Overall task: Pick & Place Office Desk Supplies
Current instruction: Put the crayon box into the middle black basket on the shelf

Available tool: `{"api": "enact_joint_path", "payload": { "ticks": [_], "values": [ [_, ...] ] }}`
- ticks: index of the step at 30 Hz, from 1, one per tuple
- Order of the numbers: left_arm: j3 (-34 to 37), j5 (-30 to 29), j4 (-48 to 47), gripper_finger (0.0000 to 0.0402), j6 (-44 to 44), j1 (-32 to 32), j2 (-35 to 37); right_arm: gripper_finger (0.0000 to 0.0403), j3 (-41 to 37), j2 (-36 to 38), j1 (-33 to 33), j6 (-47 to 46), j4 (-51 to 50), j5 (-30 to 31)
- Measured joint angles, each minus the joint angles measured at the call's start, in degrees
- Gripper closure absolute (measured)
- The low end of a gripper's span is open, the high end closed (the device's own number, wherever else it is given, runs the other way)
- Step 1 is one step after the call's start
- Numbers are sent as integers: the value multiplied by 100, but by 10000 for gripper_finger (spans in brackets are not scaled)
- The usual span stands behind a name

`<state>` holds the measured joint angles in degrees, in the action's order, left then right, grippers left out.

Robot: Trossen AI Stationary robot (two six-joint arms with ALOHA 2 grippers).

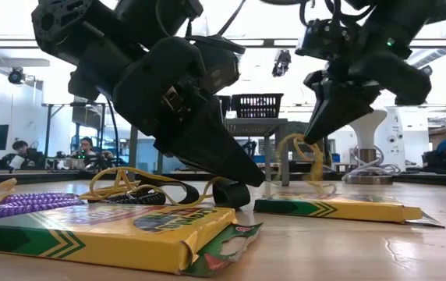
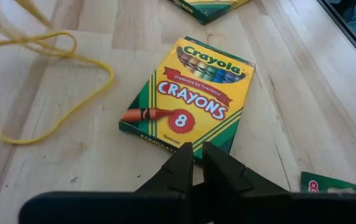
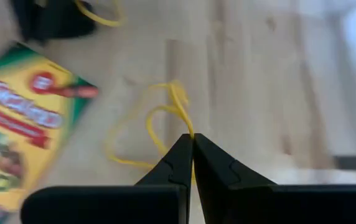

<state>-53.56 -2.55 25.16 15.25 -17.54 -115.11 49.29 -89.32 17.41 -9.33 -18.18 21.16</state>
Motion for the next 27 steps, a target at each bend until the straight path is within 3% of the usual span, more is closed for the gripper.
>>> {"api": "enact_joint_path", "payload": {
  "ticks": [5,9,12,14,18,20,22,27],
  "values": [
    [0,-2,-17,360,2,0,0,358,-50,-37,-28,-150,326,-296],
    [0,-2,-17,360,2,0,0,311,-52,34,-34,-609,337,396],
    [0,-2,-17,360,2,0,0,277,-43,191,-39,-729,399,390],
    [0,-4,-21,360,2,0,0,257,-43,271,-10,-590,395,-103],
    [0,-45,-3,360,21,-4,0,224,-145,330,146,242,374,-2092],
    [-22,-149,70,360,200,8,0,214,-286,245,328,587,383,-2764],
    [-100,-185,114,360,389,41,6,208,-393,109,512,586,411,-2795],
    [-238,-165,122,360,386,54,11,208,-430,-255,923,509,751,-1914]
  ]
}}
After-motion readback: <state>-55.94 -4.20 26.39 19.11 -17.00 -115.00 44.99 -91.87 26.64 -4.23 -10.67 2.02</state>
